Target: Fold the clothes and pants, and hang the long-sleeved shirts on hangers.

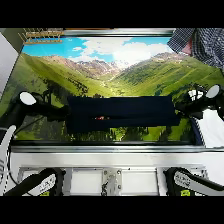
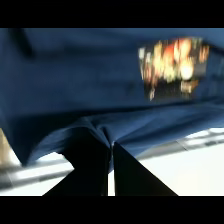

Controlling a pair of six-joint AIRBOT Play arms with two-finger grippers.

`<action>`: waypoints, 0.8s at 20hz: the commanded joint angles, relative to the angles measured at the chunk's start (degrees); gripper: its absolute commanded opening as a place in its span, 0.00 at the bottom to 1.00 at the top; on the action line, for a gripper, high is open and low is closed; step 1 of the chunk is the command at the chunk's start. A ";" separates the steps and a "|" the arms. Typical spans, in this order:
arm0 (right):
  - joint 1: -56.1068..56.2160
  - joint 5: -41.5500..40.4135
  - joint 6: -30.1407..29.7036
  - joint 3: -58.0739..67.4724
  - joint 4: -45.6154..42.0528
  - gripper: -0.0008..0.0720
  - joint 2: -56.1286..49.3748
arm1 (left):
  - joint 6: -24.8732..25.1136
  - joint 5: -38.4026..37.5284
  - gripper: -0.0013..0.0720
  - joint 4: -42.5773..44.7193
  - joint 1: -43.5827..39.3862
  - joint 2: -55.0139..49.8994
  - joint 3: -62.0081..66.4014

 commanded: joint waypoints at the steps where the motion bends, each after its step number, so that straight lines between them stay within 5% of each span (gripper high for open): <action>1: 1.66 0.11 1.75 8.85 0.09 0.03 -8.70 | 0.90 0.81 0.03 0.52 1.07 -10.62 10.58; 5: 2.23 -6.10 1.99 14.82 4.57 0.05 -14.01 | 0.96 1.18 0.03 0.04 0.83 -19.28 20.70; 6: 2.21 -9.84 1.99 15.02 7.30 0.15 -14.23 | 0.98 1.81 0.27 0.15 0.20 -21.09 23.28; 7: 2.21 -13.81 1.97 15.02 9.90 0.48 -14.23 | 0.90 2.36 0.69 0.13 0.07 -22.56 25.64; 8: 2.14 -16.94 1.40 15.02 12.37 0.76 -14.10 | 0.76 2.86 0.82 0.00 0.04 -23.76 28.15; 10: 1.55 -19.56 -2.14 15.02 15.13 0.79 -13.18 | -0.22 2.60 0.82 0.07 0.07 -24.41 32.04; 11: 0.92 -19.04 -4.92 14.99 15.13 0.79 -12.74 | -0.15 1.60 0.69 0.22 0.11 -24.37 33.46; 13: -1.88 -13.75 -12.87 14.93 15.10 0.79 -12.35 | 0.04 -0.26 0.14 0.24 0.11 -23.74 34.32; 14: -3.76 -10.51 -15.78 14.71 15.08 0.79 -12.46 | 0.02 -0.46 0.03 0.17 -0.42 -22.86 33.42; 16: -8.55 -6.08 -20.33 12.94 15.13 0.79 -12.57 | 0.02 0.07 0.03 0.02 -2.12 -20.96 30.18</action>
